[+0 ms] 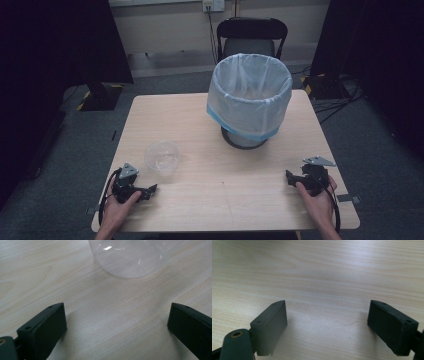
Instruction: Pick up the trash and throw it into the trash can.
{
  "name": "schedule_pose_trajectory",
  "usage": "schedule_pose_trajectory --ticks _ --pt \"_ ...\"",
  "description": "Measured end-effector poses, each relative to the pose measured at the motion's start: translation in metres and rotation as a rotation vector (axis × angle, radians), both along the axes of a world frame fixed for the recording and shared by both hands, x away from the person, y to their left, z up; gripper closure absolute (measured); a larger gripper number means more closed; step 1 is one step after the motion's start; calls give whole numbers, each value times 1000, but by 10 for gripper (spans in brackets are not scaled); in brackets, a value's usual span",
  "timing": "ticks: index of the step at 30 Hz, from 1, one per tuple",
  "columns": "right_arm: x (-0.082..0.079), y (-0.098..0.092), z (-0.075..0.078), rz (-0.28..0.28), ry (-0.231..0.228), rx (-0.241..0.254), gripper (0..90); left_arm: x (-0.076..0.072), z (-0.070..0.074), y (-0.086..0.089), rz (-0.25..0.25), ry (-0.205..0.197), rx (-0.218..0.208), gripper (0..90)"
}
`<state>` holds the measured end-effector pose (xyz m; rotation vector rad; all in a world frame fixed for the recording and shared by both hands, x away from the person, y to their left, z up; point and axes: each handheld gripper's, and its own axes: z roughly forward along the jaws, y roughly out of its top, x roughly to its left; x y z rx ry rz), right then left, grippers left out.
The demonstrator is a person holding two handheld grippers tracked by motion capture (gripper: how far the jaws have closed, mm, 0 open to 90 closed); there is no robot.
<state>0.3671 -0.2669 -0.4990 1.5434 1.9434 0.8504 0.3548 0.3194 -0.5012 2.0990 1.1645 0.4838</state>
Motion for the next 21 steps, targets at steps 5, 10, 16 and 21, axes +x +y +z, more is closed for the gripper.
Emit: schedule_pose_trajectory --ticks 5,10,16,21 --pt "0 0 0 0 0 0 148 -1 2 4 23 -8 -8 101" --pt "0 0 0 0 0 0 149 2 7 10 27 32 -44 159" --pt "0 0 0 2 2 1 148 0 23 13 27 49 -109 185" --pt "0 0 0 4 2 2 147 2 38 15 35 11 -177 193"
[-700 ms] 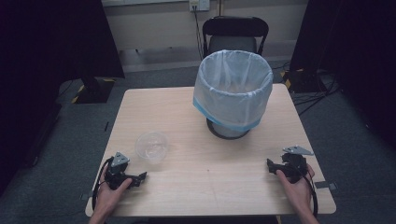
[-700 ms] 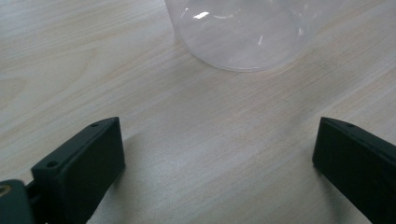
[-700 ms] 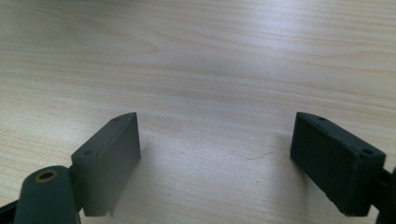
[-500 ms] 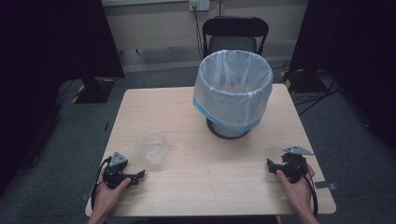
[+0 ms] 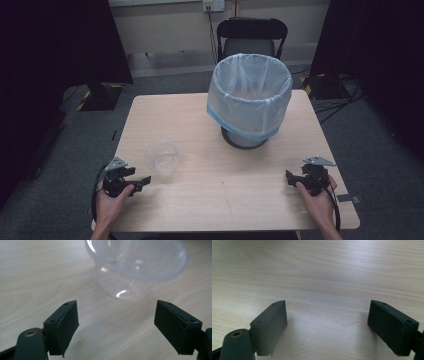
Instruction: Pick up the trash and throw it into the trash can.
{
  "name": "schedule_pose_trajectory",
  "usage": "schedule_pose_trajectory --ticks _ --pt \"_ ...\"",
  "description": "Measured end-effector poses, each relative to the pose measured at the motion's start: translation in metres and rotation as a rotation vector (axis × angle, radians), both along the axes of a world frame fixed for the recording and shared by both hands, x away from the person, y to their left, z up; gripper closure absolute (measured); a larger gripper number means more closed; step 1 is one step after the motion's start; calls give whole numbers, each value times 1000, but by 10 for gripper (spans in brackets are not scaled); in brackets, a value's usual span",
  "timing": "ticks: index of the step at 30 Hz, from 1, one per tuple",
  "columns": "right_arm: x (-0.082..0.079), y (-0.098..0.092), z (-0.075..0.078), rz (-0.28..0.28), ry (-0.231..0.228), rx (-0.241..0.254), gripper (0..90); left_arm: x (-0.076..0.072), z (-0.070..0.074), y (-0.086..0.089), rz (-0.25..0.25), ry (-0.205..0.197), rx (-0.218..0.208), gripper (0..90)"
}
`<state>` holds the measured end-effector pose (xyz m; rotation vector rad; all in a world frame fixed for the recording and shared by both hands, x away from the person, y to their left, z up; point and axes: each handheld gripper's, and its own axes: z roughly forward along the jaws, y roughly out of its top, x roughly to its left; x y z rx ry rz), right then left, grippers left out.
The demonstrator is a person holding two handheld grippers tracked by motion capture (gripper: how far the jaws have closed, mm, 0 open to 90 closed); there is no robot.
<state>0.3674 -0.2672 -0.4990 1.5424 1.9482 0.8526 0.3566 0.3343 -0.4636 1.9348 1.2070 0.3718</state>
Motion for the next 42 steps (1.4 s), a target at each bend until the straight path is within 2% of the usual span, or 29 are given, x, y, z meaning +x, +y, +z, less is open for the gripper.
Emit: schedule_pose_trajectory --ticks 1,2,5,6,7,8,9,11,12,14,16,17,19,22,24,28,29,31,34,36,42 --pt "0 0 0 1 0 0 146 1 3 0 -6 -4 -14 198" --pt "0 0 0 1 0 -1 146 4 10 -1 -6 -28 -11 206" --pt "1 0 0 2 2 0 144 12 19 -2 -27 -31 -39 207" --pt "1 0 0 2 2 0 144 12 19 -2 -27 -31 -39 207" --pt "1 0 0 2 2 0 144 19 27 -3 -30 -48 -37 206" --pt "1 0 0 3 2 0 144 19 27 -3 -30 -48 -37 205" --pt "1 0 0 3 1 0 144 26 32 -4 -31 -56 -35 205" --pt "1 0 0 3 2 0 143 35 35 -3 -39 -53 -53 192" --pt "1 0 0 3 2 0 143 42 36 -2 -50 -37 -68 189" --pt "1 0 0 3 2 0 144 46 37 -2 -58 -33 -71 187" --pt "1 0 0 3 2 0 143 59 38 -2 -58 -34 -85 187" --pt "1 0 0 3 2 -1 144 59 38 -2 -58 -34 -85 186" --pt "1 0 0 3 2 0 143 73 35 -2 -70 -3 -114 177" --pt "1 0 0 3 2 0 144 81 29 -3 -68 9 -108 177" --pt "1 0 0 3 2 0 143 88 21 -5 -83 42 -113 183" --pt "1 0 0 5 2 0 143 92 16 -9 -106 60 -126 197" --pt "1 0 0 5 2 0 143 94 13 -13 -129 83 -135 196" --pt "1 0 0 5 2 0 143 94 10 -18 -148 98 -124 209" --pt "1 0 0 5 2 0 143 94 8 -21 -155 104 -130 211" --pt "1 0 0 5 2 0 143 94 8 -23 -157 100 -139 244" --pt "1 0 0 5 2 0 143 93 11 -25 -162 69 -173 410"
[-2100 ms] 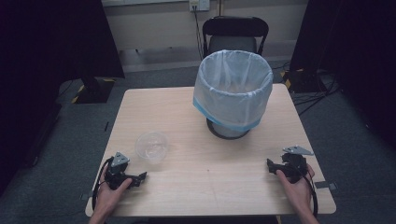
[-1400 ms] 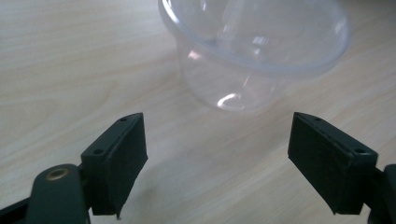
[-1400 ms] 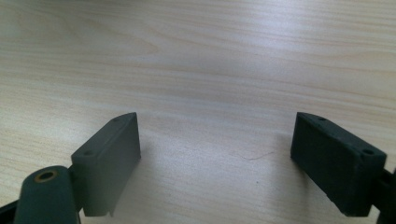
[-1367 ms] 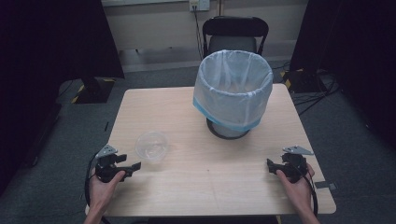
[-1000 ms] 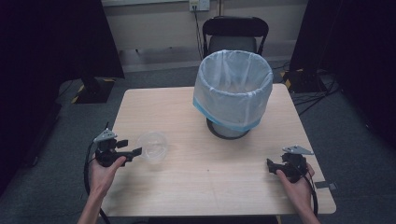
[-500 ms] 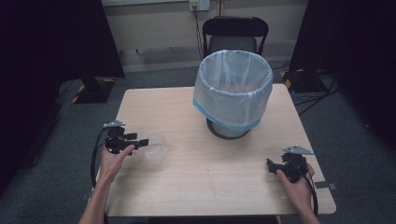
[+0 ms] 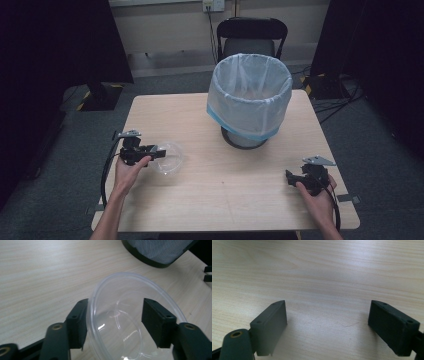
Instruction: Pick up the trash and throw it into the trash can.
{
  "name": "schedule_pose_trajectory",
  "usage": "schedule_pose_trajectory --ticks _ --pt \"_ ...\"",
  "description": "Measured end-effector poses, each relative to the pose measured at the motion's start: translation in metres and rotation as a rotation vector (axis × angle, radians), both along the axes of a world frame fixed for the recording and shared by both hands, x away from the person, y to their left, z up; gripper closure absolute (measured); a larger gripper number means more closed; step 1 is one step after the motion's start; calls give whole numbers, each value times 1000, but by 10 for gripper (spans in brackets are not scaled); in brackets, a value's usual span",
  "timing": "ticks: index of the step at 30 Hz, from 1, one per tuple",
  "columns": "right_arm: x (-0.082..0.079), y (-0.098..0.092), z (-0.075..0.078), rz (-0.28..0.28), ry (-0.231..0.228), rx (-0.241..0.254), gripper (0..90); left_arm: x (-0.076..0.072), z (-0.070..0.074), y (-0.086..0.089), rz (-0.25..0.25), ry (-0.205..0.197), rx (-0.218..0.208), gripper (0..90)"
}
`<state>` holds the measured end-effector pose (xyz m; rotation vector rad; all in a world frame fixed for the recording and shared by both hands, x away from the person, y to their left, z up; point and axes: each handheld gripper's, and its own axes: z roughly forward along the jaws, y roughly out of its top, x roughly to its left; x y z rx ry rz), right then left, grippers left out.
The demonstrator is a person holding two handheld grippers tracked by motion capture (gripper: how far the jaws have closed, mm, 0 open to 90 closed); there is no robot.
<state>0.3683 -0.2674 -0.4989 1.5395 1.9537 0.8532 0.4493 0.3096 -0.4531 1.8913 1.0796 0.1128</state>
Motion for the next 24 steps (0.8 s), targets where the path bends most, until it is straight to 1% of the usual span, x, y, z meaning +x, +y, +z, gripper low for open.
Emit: schedule_pose_trajectory --ticks 1,2,3,4,5,6,7,8,9,11,13,14,15,18,20,24 --pt "0 0 0 0 0 0 143 0 1 0 0 -5 -6 438" --pt "0 0 0 0 0 0 143 0 2 1 3 -9 -24 469" --pt "0 0 0 0 0 0 143 0 3 1 1 -15 -28 512" --pt "0 0 0 0 0 0 143 0 3 1 1 -15 -28 535" --pt "0 0 0 0 -1 1 143 -1 5 0 3 -28 -32 552" --pt "0 0 0 0 -1 1 143 -1 5 0 3 -28 -32 562" --pt "0 0 0 0 0 -1 143 -2 7 0 3 -43 -39 595" --pt "0 0 0 0 0 -1 143 -2 7 0 3 -43 -39 614" --pt "0 0 0 0 0 -1 143 -4 9 -1 3 -54 -48 636" --pt "0 0 0 -2 -1 -1 143 -5 11 -2 2 -61 -47 664" --pt "0 0 0 -2 -1 -1 143 -7 14 -2 -3 -67 -55 690" --pt "0 0 0 -2 -1 -2 143 -8 15 -2 -8 -69 -66 690" --pt "0 0 0 -1 -3 -1 143 -10 17 -3 -16 -76 -70 739" --pt "0 0 0 -2 -2 -2 143 -12 20 -5 -26 -87 -75 766" --pt "0 0 0 -2 -2 -2 143 -16 25 -8 -32 -115 -68 783" --pt "0 0 0 -3 -2 -2 143 -19 30 -15 -60 -126 -106 824"
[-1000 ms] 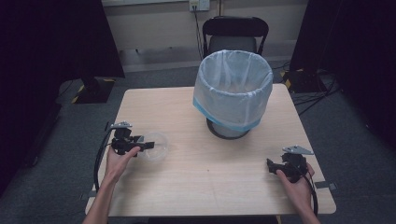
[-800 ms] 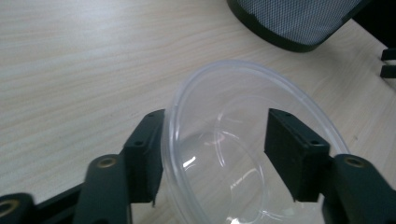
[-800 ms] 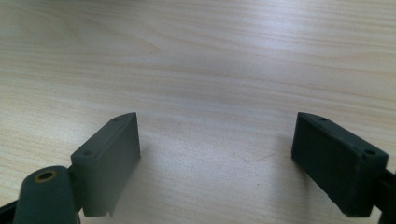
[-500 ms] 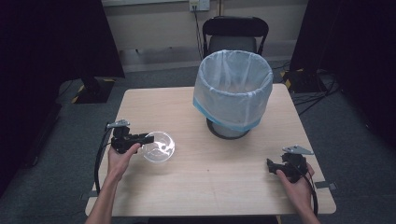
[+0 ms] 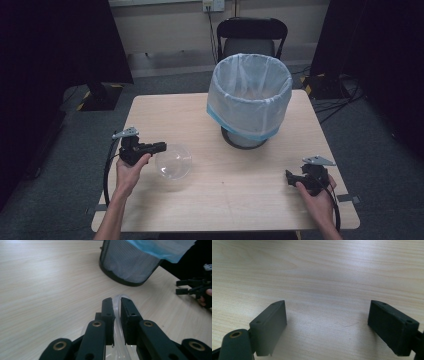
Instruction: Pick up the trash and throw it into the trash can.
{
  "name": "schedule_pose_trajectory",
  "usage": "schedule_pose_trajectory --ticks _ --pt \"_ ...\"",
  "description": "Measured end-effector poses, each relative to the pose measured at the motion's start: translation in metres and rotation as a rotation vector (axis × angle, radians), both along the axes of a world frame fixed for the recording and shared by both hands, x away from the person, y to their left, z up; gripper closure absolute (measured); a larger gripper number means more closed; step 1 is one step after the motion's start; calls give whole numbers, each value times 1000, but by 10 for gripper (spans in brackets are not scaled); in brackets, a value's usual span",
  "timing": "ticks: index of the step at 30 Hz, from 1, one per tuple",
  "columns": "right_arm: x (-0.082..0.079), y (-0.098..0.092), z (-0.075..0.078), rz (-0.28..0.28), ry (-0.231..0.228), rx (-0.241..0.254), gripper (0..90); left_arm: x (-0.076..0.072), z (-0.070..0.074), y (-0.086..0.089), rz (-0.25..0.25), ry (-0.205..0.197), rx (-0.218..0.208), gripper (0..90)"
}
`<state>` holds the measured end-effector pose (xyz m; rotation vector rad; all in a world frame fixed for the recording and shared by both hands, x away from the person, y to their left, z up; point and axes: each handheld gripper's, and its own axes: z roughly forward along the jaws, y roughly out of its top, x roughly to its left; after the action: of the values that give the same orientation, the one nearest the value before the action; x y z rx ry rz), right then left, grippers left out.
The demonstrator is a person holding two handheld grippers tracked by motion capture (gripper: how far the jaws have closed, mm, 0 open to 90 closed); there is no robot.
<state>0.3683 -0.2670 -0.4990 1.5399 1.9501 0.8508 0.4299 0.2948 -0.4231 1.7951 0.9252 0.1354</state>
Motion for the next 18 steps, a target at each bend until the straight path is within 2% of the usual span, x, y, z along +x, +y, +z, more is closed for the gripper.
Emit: schedule_pose_trajectory --ticks 1,4,6,8,9,18 --pt "0 0 0 0 0 0 143 -1 1 -1 -2 -5 -6 834" --pt "0 0 0 1 0 -1 143 -1 6 -6 -9 -15 16 839" --pt "0 0 0 0 0 0 143 -1 10 -11 -29 -19 11 843" --pt "0 0 0 1 0 -1 143 -1 13 -14 -31 -26 6 846" --pt "0 0 0 0 0 0 143 1 16 -16 -30 -34 -10 847" --pt "0 0 0 1 -1 2 143 7 29 -29 -40 -64 -20 848"
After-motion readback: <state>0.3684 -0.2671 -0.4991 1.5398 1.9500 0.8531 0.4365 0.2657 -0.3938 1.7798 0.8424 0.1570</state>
